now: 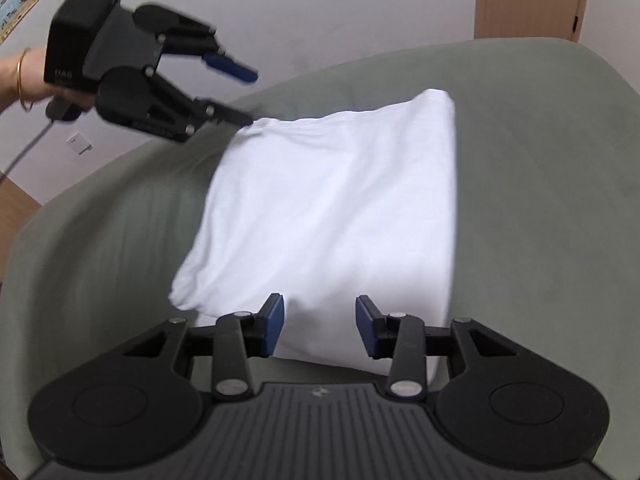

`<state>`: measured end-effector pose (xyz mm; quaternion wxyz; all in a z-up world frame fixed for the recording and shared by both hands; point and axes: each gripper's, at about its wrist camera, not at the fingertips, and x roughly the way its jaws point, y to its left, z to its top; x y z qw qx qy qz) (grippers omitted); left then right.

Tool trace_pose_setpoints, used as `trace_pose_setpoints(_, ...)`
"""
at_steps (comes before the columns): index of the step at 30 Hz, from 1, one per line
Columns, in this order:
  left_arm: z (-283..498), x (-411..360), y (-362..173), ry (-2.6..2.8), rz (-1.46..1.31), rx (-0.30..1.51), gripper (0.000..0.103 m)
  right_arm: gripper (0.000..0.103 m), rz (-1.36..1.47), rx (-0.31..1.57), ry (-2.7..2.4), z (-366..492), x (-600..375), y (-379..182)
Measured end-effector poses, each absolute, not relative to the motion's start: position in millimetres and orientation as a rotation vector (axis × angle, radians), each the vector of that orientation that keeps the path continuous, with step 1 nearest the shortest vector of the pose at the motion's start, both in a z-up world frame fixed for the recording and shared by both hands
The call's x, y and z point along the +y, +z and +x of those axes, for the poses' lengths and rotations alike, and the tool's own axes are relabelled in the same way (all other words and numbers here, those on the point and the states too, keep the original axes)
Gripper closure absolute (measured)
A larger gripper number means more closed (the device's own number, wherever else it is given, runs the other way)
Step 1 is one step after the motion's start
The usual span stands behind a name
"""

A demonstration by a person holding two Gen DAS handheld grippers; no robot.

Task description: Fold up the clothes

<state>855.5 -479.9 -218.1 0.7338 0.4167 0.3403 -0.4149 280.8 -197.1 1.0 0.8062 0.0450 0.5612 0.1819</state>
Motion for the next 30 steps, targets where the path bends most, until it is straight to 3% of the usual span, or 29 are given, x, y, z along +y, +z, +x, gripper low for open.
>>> trace_pose_setpoints(8, 813.9, -384.3, -234.1, -0.71, 0.955, 0.863, 0.059, 0.06, 0.075, 1.217, 0.376, 290.6, -201.4, -23.8)
trace_pose_setpoints(18, 695.7, -355.7, -182.8, -0.776, 0.53, 0.914, 0.052, 0.06, 0.007, 1.201, 0.424, 284.8, -234.2, -28.3)
trace_pose_setpoints(30, 574.2, -315.9, -188.6, -0.677, 0.355, 1.026, 0.051, 0.06, -0.162, 1.162, 0.549, 263.9, -229.8, -40.9)
